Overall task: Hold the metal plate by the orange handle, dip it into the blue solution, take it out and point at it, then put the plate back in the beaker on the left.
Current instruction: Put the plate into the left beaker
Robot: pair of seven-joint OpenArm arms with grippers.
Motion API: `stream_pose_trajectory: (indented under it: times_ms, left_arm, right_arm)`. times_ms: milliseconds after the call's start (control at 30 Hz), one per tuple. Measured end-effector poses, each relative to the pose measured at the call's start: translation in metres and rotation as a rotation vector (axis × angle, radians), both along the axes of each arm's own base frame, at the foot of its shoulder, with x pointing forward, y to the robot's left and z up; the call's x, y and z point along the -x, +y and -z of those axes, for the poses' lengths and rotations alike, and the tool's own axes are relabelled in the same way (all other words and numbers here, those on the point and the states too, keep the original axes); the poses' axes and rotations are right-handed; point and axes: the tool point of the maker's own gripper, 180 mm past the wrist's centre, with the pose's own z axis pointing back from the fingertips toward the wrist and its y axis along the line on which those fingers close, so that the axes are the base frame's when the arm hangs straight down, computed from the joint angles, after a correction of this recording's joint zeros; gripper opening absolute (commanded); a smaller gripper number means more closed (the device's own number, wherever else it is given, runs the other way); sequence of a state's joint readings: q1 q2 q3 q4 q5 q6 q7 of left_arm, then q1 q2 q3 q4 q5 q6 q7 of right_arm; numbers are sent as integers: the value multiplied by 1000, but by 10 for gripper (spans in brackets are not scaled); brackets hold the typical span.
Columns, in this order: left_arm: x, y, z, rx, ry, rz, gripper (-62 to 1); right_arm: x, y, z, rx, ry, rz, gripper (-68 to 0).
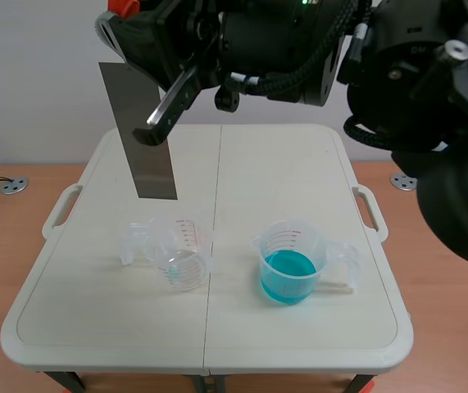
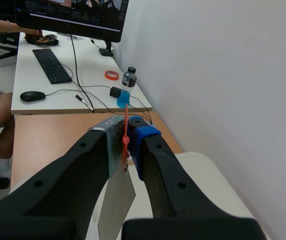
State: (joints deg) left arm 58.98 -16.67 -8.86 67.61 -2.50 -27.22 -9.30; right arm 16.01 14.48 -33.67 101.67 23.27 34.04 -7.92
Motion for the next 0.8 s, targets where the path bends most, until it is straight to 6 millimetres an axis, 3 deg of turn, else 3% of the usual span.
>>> stream_pose_trajectory:
  times_ms: [267,500,800]
  left_arm:
    - [-16,3,12,-21,-17,27,-582]
    - [-16,6,14,-26,-14,25,-582]
    - [-23,7,16,-29,-25,26,-582]
  right_arm:
    - [-11,3,17,-12,30,17,-662]
    - [-20,3,36,-6,69,34,-662]
    - [-17,13,67,17,128,5,-662]
